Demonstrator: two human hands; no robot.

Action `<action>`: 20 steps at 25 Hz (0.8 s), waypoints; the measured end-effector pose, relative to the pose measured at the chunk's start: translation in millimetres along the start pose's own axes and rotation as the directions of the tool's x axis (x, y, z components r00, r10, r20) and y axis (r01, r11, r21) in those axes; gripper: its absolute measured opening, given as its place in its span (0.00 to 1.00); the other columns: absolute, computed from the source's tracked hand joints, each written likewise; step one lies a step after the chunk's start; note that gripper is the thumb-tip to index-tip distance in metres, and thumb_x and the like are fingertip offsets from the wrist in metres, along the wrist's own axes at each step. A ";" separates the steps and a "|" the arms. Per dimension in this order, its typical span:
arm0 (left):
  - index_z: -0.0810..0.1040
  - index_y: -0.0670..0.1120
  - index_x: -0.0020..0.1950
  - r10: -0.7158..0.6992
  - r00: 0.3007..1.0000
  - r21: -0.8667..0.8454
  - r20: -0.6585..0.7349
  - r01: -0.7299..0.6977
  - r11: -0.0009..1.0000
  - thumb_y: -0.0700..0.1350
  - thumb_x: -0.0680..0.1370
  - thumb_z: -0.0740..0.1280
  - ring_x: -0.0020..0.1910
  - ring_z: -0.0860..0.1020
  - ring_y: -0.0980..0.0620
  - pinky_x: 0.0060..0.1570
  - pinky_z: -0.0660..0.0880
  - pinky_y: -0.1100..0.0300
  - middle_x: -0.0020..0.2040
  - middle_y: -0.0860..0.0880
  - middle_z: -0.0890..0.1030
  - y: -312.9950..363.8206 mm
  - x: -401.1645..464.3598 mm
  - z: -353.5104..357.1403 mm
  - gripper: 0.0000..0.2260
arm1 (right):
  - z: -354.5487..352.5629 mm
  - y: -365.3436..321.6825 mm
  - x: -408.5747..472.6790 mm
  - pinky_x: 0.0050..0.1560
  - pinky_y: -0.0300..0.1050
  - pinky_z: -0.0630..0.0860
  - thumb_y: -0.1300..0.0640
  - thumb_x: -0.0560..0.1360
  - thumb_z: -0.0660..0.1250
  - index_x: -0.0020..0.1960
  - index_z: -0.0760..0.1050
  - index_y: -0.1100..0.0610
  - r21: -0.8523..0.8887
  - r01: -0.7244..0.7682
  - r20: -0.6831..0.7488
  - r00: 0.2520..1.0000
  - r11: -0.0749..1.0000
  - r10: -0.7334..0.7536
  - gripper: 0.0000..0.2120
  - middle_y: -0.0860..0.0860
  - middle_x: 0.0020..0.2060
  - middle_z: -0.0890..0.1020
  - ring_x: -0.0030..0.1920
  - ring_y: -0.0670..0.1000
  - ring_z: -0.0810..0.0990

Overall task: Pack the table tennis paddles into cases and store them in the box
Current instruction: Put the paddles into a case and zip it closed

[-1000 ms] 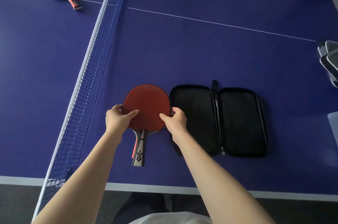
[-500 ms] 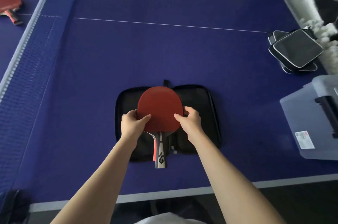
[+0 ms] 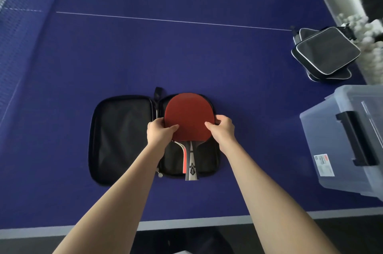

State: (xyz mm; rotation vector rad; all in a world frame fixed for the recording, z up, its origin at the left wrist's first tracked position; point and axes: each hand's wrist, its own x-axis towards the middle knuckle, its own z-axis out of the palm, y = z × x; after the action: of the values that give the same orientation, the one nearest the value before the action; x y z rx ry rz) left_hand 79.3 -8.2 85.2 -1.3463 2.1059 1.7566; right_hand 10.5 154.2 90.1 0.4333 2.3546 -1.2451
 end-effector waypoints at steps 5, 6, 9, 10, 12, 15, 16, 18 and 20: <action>0.78 0.47 0.44 -0.024 0.999 0.035 -0.021 0.024 0.999 0.42 0.70 0.74 0.48 0.82 0.42 0.50 0.80 0.45 0.43 0.46 0.82 2.9 8.4 4.3 0.07 | 4.4 -4.4 13.8 0.52 0.44 0.75 0.58 0.74 0.70 0.67 0.71 0.60 -0.030 0.007 0.020 1.000 1.000 -0.006 0.23 0.56 0.61 0.77 0.54 0.53 0.78; 0.78 0.47 0.44 -0.034 0.999 0.040 -0.022 0.035 0.999 0.42 0.70 0.74 0.48 0.82 0.42 0.50 0.80 0.46 0.43 0.46 0.81 1.7 10.2 4.2 0.07 | 6.1 -5.2 15.1 0.53 0.44 0.75 0.58 0.74 0.69 0.66 0.71 0.60 -0.036 0.014 0.017 1.000 0.999 -0.013 0.22 0.56 0.61 0.77 0.53 0.53 0.77; 0.78 0.47 0.45 -0.049 0.998 0.051 -0.030 0.050 0.997 0.43 0.71 0.74 0.49 0.82 0.42 0.51 0.80 0.46 0.45 0.45 0.82 -4.0 13.6 4.5 0.07 | 10.6 -6.4 17.4 0.62 0.50 0.74 0.58 0.74 0.69 0.69 0.70 0.60 -0.064 0.016 0.013 1.000 0.998 -0.015 0.24 0.57 0.65 0.74 0.62 0.56 0.76; 0.78 0.47 0.46 -0.045 0.998 0.058 -0.032 0.047 0.997 0.43 0.71 0.74 0.49 0.82 0.43 0.51 0.80 0.46 0.46 0.45 0.82 -5.5 13.2 5.0 0.08 | 11.4 -6.1 17.5 0.64 0.51 0.73 0.58 0.75 0.69 0.69 0.69 0.60 -0.075 0.018 0.012 1.000 0.997 -0.017 0.24 0.57 0.66 0.74 0.64 0.56 0.75; 0.79 0.46 0.47 -0.031 0.999 0.071 -0.034 0.034 0.997 0.44 0.71 0.74 0.49 0.82 0.43 0.52 0.80 0.47 0.48 0.45 0.82 -7.8 12.8 6.0 0.08 | 12.8 -4.0 16.3 0.63 0.49 0.73 0.58 0.75 0.68 0.70 0.69 0.61 -0.089 0.038 0.005 0.999 0.995 -0.038 0.24 0.57 0.67 0.73 0.64 0.56 0.75; 0.80 0.44 0.52 -0.036 0.999 0.080 -0.026 0.038 0.996 0.46 0.71 0.74 0.51 0.81 0.43 0.52 0.80 0.47 0.53 0.44 0.81 -10.1 13.1 5.6 0.13 | 14.8 -1.0 12.8 0.56 0.45 0.74 0.59 0.77 0.67 0.70 0.69 0.61 -0.114 0.073 -0.012 0.997 0.991 -0.075 0.23 0.58 0.66 0.74 0.58 0.54 0.78; 0.79 0.43 0.55 -0.041 0.999 0.090 -0.017 0.042 0.995 0.47 0.71 0.74 0.52 0.81 0.43 0.53 0.79 0.47 0.55 0.43 0.80 -9.8 13.4 4.7 0.16 | 15.6 -0.9 12.1 0.54 0.43 0.74 0.59 0.77 0.66 0.70 0.69 0.61 -0.119 0.079 -0.018 0.997 0.990 -0.082 0.23 0.58 0.65 0.75 0.54 0.52 0.78; 0.78 0.42 0.59 -0.033 0.999 0.124 0.004 0.032 0.992 0.49 0.71 0.74 0.53 0.80 0.42 0.54 0.79 0.47 0.58 0.42 0.79 -10.3 14.5 2.9 0.20 | 16.2 -1.2 10.8 0.50 0.41 0.72 0.59 0.77 0.66 0.70 0.69 0.61 -0.128 0.084 -0.029 0.996 0.988 -0.089 0.22 0.58 0.65 0.75 0.51 0.50 0.78; 0.78 0.42 0.60 0.004 1.000 0.173 0.023 -0.008 0.985 0.50 0.71 0.74 0.53 0.80 0.42 0.53 0.79 0.46 0.57 0.41 0.78 -11.8 14.8 0.4 0.21 | 16.4 -0.8 10.1 0.50 0.40 0.71 0.58 0.77 0.66 0.70 0.69 0.61 -0.148 0.094 -0.030 0.995 0.985 -0.100 0.22 0.58 0.65 0.75 0.55 0.53 0.79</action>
State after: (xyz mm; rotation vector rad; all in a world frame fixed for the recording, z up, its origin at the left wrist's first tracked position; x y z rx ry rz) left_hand 77.8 -15.6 67.9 -1.2688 2.1945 1.5411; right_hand 5.3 140.7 77.2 0.3001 2.5048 -1.1051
